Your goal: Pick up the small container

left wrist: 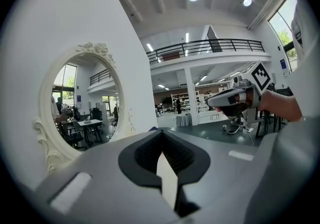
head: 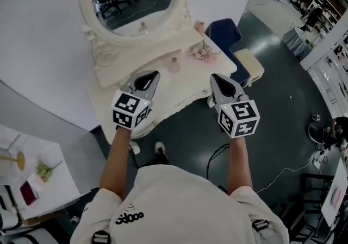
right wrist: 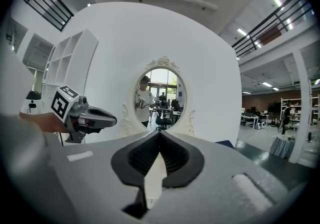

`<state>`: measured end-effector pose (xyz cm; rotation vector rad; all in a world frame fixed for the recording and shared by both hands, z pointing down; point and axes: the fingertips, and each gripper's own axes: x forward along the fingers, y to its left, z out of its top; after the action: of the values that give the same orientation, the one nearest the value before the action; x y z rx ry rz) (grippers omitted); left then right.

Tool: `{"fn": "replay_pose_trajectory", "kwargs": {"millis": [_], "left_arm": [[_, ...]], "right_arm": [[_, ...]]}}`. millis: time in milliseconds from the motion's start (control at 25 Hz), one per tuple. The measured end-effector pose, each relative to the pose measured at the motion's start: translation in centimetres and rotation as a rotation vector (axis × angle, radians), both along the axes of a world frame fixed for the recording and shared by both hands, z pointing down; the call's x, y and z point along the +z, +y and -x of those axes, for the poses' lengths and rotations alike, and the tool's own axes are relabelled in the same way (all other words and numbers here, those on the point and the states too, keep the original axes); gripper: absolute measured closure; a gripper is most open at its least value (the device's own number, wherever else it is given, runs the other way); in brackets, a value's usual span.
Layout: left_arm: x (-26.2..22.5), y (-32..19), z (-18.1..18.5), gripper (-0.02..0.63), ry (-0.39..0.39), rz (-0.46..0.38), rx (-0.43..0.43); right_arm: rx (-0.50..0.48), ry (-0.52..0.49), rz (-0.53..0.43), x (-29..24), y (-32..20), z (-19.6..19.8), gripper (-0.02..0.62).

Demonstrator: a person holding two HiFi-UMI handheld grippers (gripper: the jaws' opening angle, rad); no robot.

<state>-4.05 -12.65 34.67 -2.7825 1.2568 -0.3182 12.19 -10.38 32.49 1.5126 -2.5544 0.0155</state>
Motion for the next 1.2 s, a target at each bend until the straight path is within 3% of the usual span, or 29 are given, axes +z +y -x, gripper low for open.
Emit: {"fn": "replay_pose_trajectory", "kwargs": {"millis": [320,520,720,960,1200], "left_arm": [[0.5,-10.0,1.1,0.589,0.015,0.042,0.036],[0.3,-13.6,1.9,0.588,0.113,0.112,0.061],[1.3,-16.2,3.1,0.588,0.045,0.054,0.012],[5.0,-18.7,2.5,0.586,0.019,0.122,0.002],[9.1,-20.0,2.1,0.586,0.043,0.208,-0.081]], "right_arm": [[0.067,-0.023,0.039,0.4,-9.5,1.2,0.592],[0.073,-0.080,0.008,0.0,-13.3,2.2,0.594],[0.039,-0.094,0.028,1.1,-16.0,3.1,0.594],[-0.122,-0.012,0.078,5.1,-19.3,5.2,0.594],[-0.230,0.006,0.241,10.5,-23.3,5.2,0.594]]}}
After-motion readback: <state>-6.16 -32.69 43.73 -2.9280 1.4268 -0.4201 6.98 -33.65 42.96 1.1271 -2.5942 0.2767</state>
